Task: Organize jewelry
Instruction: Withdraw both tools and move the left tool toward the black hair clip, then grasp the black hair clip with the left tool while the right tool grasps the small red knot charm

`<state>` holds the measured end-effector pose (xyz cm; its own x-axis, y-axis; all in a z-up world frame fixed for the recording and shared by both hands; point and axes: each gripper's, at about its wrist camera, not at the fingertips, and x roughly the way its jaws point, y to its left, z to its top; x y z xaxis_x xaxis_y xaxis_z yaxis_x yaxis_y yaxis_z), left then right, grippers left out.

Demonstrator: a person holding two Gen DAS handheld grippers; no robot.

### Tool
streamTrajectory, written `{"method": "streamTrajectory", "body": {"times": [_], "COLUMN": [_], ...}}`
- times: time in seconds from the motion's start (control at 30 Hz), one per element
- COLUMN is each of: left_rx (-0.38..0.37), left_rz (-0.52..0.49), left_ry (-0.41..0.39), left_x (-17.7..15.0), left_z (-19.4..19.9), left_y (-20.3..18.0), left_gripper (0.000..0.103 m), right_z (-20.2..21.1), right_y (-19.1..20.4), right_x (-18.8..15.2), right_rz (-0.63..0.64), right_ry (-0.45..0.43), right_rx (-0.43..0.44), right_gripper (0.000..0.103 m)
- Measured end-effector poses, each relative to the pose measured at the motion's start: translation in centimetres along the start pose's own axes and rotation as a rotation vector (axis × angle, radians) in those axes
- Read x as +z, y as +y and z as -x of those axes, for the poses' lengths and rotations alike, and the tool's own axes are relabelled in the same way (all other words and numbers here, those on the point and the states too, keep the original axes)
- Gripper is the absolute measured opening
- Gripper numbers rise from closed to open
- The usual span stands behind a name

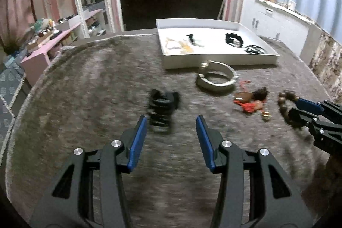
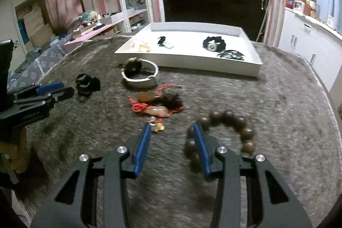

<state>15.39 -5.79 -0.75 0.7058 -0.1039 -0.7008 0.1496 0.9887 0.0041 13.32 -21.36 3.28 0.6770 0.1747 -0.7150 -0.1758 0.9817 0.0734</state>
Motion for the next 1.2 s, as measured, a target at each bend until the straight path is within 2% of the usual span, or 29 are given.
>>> {"method": "streamTrajectory", "body": {"times": [0.2, 0.43, 0.57, 0.73, 0.97, 1.2], "left_rx": [0.018, -0.012, -0.02, 0.0, 0.002, -0.002], "left_rz": [0.026, 0.018, 0.012, 0.013, 0.009, 0.018], "left_ry": [0.009, 0.009, 0.018, 0.034, 0.056, 0.078], "left_x": [-0.2, -0.3, 0.0, 0.5, 0.6, 0.5], "left_z": [-0.5, -0.9, -1.9, -3.3, -4.4, -5.5], "left_y": [2.4, 2.0, 1.6, 1.6, 1.3, 1.3], "left_gripper": [0.047, 0.048, 0.049, 0.052, 0.052, 0.052], "right_z": [-2.6, -4.4, -5.0, -5.2, -4.1, -4.1], "right_y": [1.2, 1.8, 2.0, 1.5, -0.3, -0.9], "right_x": [0.3, 0.3, 0.3, 0.4, 0.4, 0.2], "right_rz": [0.001, 0.005, 0.02, 0.012, -0.021, -0.033], "right_ry": [0.047, 0.076, 0.099, 0.106, 0.078, 0.076], "right_rx": [0.032, 0.024, 0.023, 0.011, -0.025, -0.014], "right_gripper": [0.041, 0.04, 0.025, 0.013, 0.013, 0.013]}}
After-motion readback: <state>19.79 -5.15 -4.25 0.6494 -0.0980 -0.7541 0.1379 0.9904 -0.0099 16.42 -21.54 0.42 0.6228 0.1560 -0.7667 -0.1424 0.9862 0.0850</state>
